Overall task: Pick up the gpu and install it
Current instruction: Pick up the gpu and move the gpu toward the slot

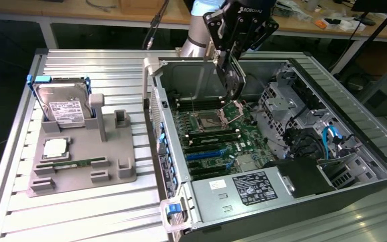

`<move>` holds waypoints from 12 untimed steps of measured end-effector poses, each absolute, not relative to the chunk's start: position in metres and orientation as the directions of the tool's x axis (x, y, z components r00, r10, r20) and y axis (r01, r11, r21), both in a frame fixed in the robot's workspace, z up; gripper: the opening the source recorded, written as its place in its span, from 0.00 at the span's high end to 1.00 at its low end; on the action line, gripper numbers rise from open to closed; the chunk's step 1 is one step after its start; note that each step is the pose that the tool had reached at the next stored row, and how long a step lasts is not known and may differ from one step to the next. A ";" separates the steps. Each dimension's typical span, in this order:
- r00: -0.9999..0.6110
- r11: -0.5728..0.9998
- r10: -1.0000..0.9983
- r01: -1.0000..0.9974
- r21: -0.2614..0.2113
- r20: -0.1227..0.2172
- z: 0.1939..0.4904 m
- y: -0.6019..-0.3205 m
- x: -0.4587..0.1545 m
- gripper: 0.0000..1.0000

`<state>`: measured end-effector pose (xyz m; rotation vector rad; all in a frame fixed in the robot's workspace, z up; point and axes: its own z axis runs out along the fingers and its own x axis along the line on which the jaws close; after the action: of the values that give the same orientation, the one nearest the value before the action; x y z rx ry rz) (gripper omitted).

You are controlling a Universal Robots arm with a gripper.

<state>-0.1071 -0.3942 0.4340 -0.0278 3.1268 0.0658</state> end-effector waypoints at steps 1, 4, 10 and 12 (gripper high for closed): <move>-1.000 0.999 -0.024 -0.025 0.042 -0.014 0.434 -0.394 -0.107 0.73; -0.999 0.998 -0.048 -0.048 0.042 -0.014 0.434 -0.394 -0.105 0.73; -0.991 0.990 -0.133 -0.134 0.042 -0.014 0.434 -0.394 -0.100 0.73; -0.987 0.986 -0.160 -0.161 0.042 -0.014 0.434 -0.394 -0.099 0.73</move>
<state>-0.0990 -0.3942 0.4340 -0.2524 3.1199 0.0673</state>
